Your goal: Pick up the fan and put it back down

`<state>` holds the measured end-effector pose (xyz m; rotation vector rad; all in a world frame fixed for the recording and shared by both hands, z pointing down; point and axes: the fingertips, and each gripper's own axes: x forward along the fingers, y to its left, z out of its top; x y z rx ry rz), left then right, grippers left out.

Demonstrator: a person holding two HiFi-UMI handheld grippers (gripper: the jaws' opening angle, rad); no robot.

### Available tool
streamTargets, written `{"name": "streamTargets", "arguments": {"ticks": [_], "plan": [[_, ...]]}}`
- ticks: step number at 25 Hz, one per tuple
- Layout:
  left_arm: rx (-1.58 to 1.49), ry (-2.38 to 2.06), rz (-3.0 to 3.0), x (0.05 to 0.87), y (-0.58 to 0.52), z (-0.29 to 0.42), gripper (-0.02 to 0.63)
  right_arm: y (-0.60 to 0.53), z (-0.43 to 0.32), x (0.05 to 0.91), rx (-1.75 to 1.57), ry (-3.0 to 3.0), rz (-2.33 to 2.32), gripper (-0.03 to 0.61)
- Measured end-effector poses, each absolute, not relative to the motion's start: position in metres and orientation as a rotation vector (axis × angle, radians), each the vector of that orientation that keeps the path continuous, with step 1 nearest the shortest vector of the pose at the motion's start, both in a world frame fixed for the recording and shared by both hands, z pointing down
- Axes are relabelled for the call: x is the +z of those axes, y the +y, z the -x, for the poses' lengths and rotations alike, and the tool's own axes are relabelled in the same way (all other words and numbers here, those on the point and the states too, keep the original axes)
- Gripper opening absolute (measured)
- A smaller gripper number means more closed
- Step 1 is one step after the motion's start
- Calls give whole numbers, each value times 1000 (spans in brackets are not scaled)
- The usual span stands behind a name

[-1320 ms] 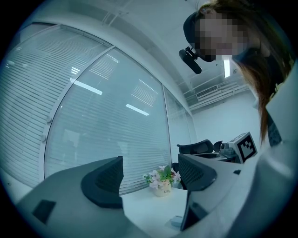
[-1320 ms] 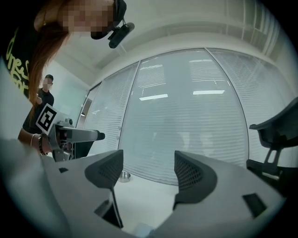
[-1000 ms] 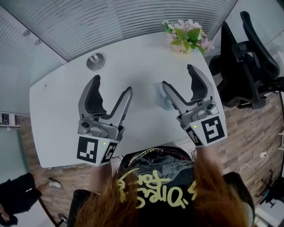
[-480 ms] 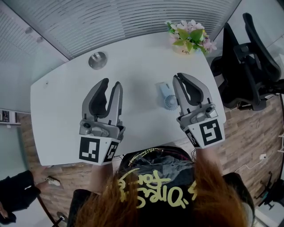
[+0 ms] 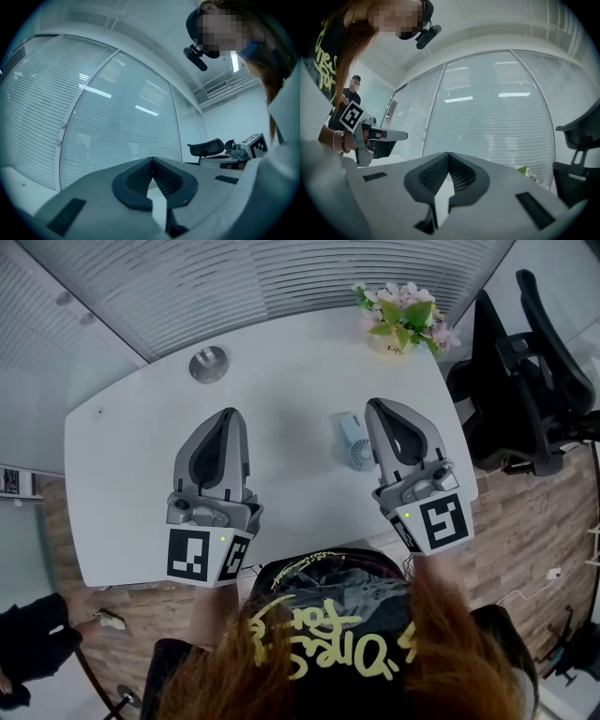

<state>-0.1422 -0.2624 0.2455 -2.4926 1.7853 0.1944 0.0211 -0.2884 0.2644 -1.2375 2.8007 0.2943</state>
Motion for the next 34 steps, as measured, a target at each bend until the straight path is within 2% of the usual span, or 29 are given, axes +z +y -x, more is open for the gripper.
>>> {"name": "streamTargets", "arguments": {"ticks": [34], "plan": [[193,1756,2525,248,-257,145,-11,-278,-11,269,241,2821,1285,3]]}}
